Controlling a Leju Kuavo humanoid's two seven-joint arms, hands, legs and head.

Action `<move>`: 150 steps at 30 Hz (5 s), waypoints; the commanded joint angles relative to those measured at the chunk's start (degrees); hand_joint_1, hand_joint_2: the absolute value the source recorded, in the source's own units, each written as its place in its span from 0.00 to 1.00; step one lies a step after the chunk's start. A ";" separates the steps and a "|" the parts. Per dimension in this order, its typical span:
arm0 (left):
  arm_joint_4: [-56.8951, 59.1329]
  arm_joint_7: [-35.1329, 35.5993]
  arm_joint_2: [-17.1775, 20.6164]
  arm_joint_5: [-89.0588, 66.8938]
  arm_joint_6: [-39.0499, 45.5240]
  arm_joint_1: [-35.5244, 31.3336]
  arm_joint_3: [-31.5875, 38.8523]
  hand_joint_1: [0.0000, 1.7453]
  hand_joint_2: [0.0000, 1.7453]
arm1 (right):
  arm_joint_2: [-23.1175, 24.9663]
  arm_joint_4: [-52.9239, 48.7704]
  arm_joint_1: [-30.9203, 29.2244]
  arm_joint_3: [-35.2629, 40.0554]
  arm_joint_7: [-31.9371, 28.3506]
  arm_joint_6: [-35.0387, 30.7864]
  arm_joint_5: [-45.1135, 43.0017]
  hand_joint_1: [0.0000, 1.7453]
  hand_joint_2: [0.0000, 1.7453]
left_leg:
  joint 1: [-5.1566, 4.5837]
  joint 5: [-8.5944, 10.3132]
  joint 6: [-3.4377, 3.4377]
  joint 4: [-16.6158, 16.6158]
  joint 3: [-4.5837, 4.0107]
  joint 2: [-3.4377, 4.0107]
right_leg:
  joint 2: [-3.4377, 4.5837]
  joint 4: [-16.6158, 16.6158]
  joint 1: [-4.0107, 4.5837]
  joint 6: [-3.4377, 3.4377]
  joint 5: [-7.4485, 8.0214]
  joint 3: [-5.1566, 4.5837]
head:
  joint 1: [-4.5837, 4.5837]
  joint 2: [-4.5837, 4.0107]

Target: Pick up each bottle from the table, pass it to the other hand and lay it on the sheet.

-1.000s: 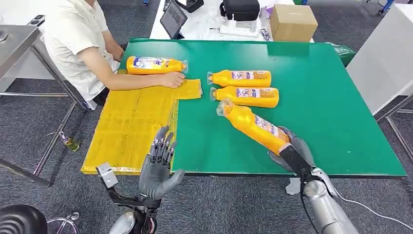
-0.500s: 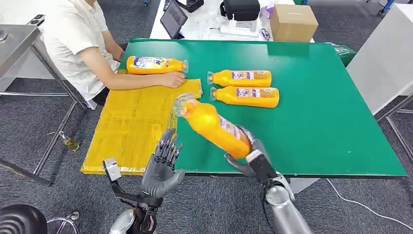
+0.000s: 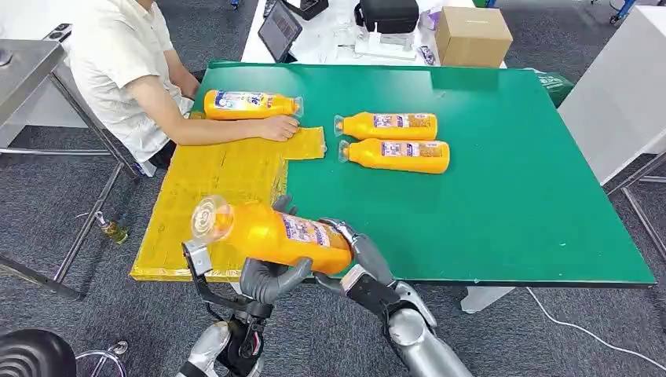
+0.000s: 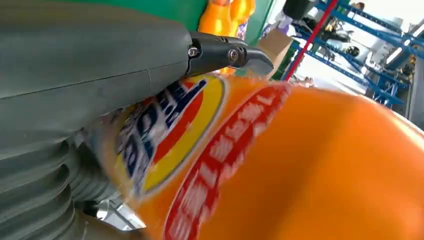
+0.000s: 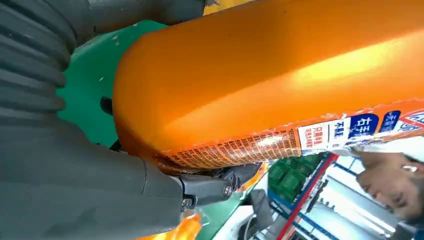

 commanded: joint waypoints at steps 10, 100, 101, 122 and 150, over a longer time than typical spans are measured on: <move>-1.23 -1.67 1.63 0.68 -1.41 -1.08 -3.87 0.00 1.00 | -0.74 8.93 -4.19 6.19 0.88 -1.10 -1.79 1.00 1.00 | 0.02 -0.06 0.05 -0.04 0.18 0.07 | -0.01 -0.07 0.06 -0.15 -0.03 0.18 | 0.00 0.00; 51.83 14.43 6.95 -83.57 6.40 -34.84 1.75 1.00 1.00 | 3.25 -26.23 14.05 -8.36 -3.15 -33.73 -10.74 0.00 0.00 | 0.10 0.29 -0.08 -0.14 0.45 -1.04 | -1.06 -0.09 0.14 -0.40 -0.19 0.07 | 0.07 0.00; 52.37 14.94 7.26 -84.02 6.58 -34.54 1.22 1.00 1.00 | 3.19 -25.83 13.98 -7.95 -3.15 -33.73 -10.61 0.00 0.00 | 0.07 0.26 -0.09 -0.14 0.45 -0.78 | -0.79 -0.04 0.08 -0.29 -0.11 0.02 | 0.04 0.00; 54.14 13.33 5.84 -77.06 0.61 -36.88 4.00 0.00 1.00 | 2.43 -20.04 11.28 -5.43 -3.15 -33.73 -11.16 0.00 0.00 | 0.10 0.23 -0.14 -0.09 0.47 -0.40 | -0.40 -0.01 0.16 -0.41 0.06 0.55 | 0.02 0.00; -9.68 -9.47 8.40 -39.28 7.33 -6.24 -0.18 0.00 1.00 | 1.97 -24.98 15.20 -10.94 -3.15 -33.73 -7.61 0.00 0.00 | 0.05 -0.01 -0.19 -0.05 0.17 -0.17 | -0.32 0.05 0.13 -0.45 -0.08 0.12 | 0.00 0.00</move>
